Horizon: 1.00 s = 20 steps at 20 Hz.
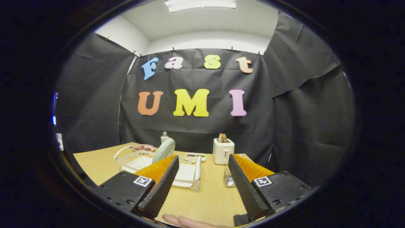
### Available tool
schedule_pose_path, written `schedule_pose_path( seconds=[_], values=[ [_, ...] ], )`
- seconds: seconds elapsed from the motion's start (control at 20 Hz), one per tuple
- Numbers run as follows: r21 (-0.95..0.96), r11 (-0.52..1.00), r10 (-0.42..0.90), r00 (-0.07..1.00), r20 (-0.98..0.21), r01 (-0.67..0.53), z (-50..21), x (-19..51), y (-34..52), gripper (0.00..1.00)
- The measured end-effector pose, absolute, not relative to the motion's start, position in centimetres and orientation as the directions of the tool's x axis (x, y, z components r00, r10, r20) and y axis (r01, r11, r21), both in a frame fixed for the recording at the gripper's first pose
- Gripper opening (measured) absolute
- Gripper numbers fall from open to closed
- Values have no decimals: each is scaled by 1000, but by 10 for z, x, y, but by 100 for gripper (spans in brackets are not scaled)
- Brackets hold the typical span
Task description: Take the plate from the dish rack, then take the spoon from the basket and place it into the plate.
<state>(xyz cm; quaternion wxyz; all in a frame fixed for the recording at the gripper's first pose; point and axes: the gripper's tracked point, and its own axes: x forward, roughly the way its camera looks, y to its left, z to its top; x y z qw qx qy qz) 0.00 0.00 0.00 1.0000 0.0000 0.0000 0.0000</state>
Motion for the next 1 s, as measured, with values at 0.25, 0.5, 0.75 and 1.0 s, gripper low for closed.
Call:
schedule_pose_path(
  seconds=[0.25,0.5,0.75,1.0],
  values=[
    [18,1000,11,1000,10,-12,8,-6,3,100],
    [4,1000,13,1000,27,-13,11,-14,6,100],
    [39,999,36,999,-9,-36,7,-16,15,100],
    [51,998,33,999,-38,-31,12,-9,18,100]
  ],
)
